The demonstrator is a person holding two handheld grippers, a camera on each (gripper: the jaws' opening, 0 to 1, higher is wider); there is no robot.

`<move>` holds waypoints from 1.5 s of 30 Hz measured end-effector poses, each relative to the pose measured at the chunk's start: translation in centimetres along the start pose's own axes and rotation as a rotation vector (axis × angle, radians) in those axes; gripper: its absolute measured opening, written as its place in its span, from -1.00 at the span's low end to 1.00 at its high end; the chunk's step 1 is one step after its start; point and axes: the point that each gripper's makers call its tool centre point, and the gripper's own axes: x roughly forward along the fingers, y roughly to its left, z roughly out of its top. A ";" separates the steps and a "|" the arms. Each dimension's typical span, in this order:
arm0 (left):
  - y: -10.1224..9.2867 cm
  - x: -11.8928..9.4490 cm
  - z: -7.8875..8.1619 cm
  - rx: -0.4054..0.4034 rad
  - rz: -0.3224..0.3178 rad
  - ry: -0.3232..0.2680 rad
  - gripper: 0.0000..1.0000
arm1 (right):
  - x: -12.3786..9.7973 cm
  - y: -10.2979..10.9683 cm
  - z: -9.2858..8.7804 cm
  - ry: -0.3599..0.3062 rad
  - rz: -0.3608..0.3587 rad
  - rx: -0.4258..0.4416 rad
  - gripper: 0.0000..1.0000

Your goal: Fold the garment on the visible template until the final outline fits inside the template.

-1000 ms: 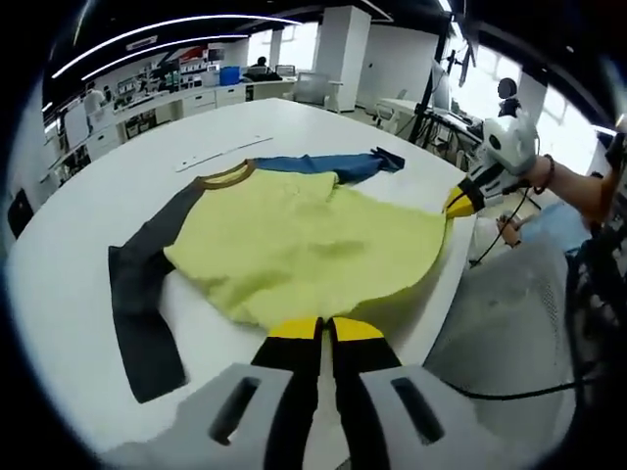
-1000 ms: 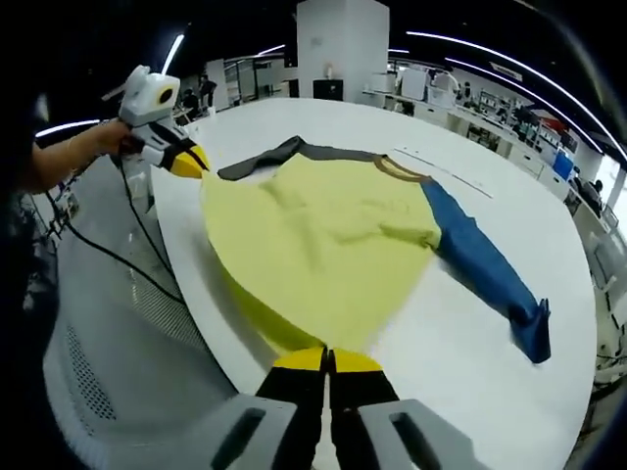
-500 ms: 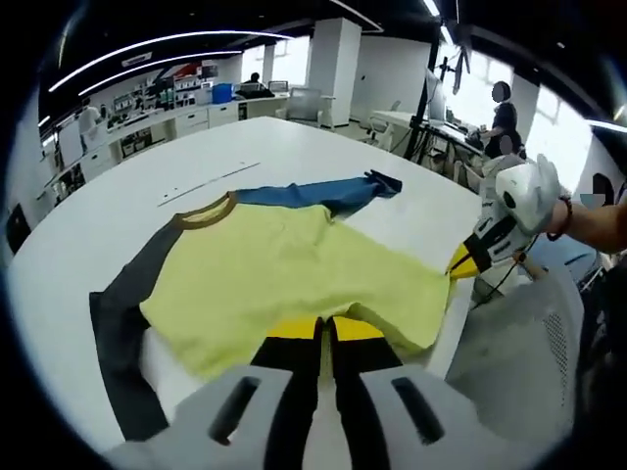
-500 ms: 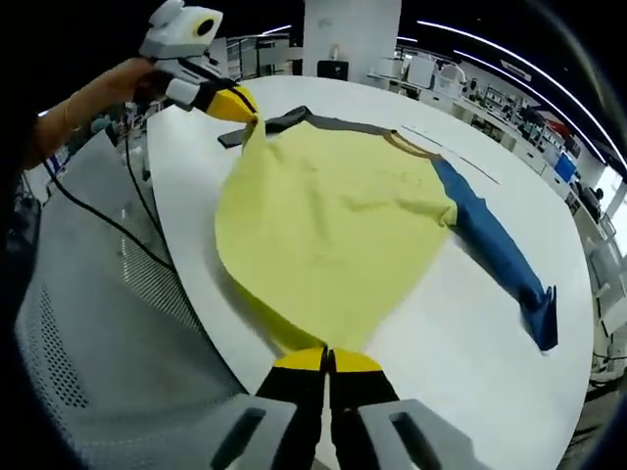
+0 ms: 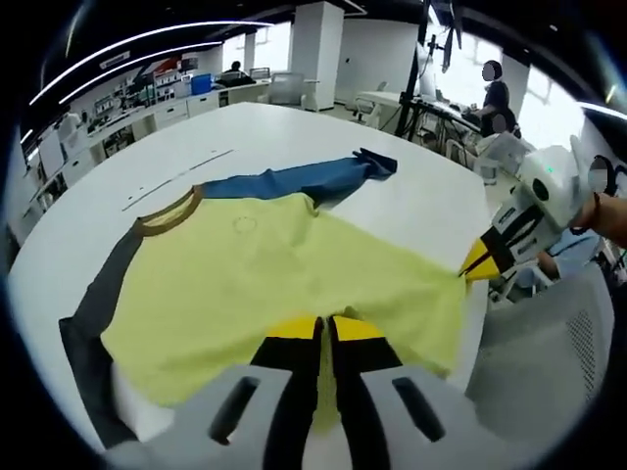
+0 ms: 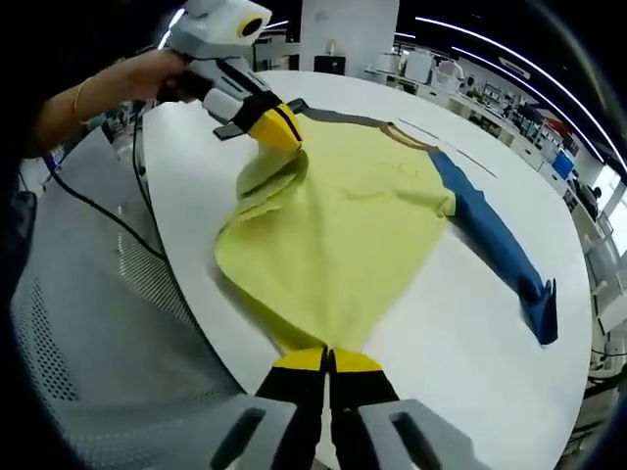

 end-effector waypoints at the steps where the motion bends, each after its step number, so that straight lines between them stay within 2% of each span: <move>1: -0.1 0.3 -0.1 0.000 0.000 0.006 -0.97 | 0.0 0.0 -0.1 0.002 0.001 0.002 -1.00; 4: -0.1 1.1 -0.8 0.001 0.000 0.027 -0.97 | 0.1 0.0 -0.2 0.006 0.001 0.005 -1.00; 9: -0.1 2.2 -2.1 -0.046 -0.005 0.060 -0.97 | 0.4 0.1 -0.7 0.012 -0.004 -0.003 -1.00; 13: 0.1 2.7 -2.7 -0.073 0.004 0.062 -0.97 | 0.5 0.1 -1.1 0.016 -0.002 0.008 -1.00; 19: 0.0 3.4 -3.5 -0.060 0.025 0.079 -0.94 | 0.5 0.4 -1.8 0.045 0.009 0.018 -1.00; 23: 0.2 3.4 -3.4 -0.048 0.038 0.045 -0.94 | 0.6 0.7 -2.1 0.059 0.022 0.032 -0.98; 25: 0.3 3.3 -3.3 -0.054 0.047 0.032 -0.90 | 0.4 0.9 -2.1 0.060 0.038 0.067 -0.84; 29: 0.9 2.0 -3.1 0.010 0.108 0.016 -0.63 | -0.4 1.1 -1.7 0.068 0.044 0.043 -0.61; 31: 1.0 1.2 -3.1 -0.002 0.115 0.004 -0.55 | -0.9 0.9 -1.4 0.068 0.042 0.041 -0.50; 34: 1.2 -0.3 -2.8 -0.077 0.135 -0.051 -0.48 | -1.4 0.7 -0.9 0.060 0.040 0.065 -0.40; 38: 1.8 -2.5 -3.5 -0.168 0.171 -0.092 -0.33 | -1.7 0.2 0.0 0.035 0.028 0.111 -0.35; 42: 2.7 -4.5 -4.2 -0.281 0.234 -0.134 -0.19 | -1.4 0.1 0.6 0.005 0.028 0.178 -0.28; 45: 2.9 -5.4 -4.4 -0.302 0.262 -0.167 -0.13 | -1.2 0.2 0.8 -0.006 0.028 0.208 -0.26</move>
